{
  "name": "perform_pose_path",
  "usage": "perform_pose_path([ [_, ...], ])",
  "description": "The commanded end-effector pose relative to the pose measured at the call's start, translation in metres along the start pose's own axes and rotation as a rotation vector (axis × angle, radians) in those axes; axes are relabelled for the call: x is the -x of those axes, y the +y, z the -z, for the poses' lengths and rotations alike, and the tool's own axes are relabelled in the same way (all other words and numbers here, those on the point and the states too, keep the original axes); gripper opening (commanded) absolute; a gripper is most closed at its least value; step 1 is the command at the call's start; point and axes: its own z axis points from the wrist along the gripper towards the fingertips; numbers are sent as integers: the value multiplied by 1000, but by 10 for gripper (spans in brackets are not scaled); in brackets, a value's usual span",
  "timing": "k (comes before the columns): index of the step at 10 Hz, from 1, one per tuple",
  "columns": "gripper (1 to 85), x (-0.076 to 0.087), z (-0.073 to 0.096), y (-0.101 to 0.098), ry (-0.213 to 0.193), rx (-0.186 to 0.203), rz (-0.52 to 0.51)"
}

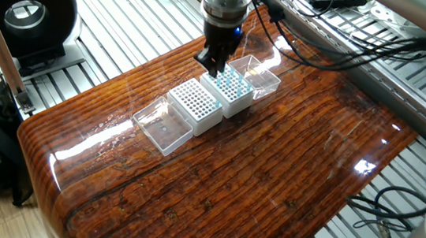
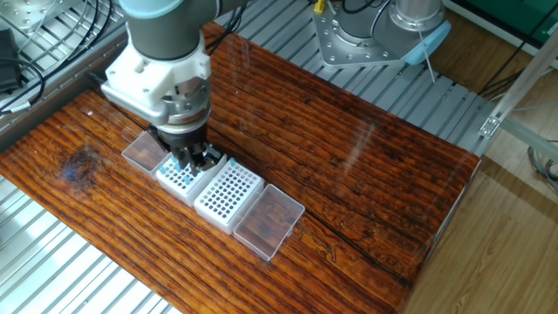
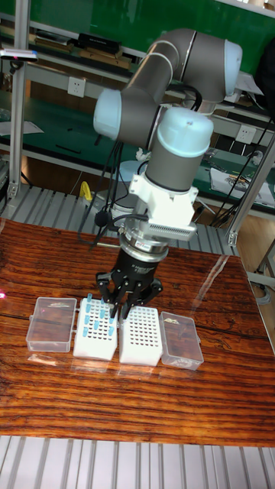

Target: Transfer all medium pipette tips from one holder to another

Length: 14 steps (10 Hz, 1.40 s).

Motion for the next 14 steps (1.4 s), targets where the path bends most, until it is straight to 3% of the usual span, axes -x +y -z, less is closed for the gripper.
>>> perform_pose_path([
  [1, 277, -3, -10, -2, 4, 24, -17],
  [8, 273, -14, -26, 2, 9, 20, 23],
  [14, 270, -22, -29, -1, 23, 12, 50],
])
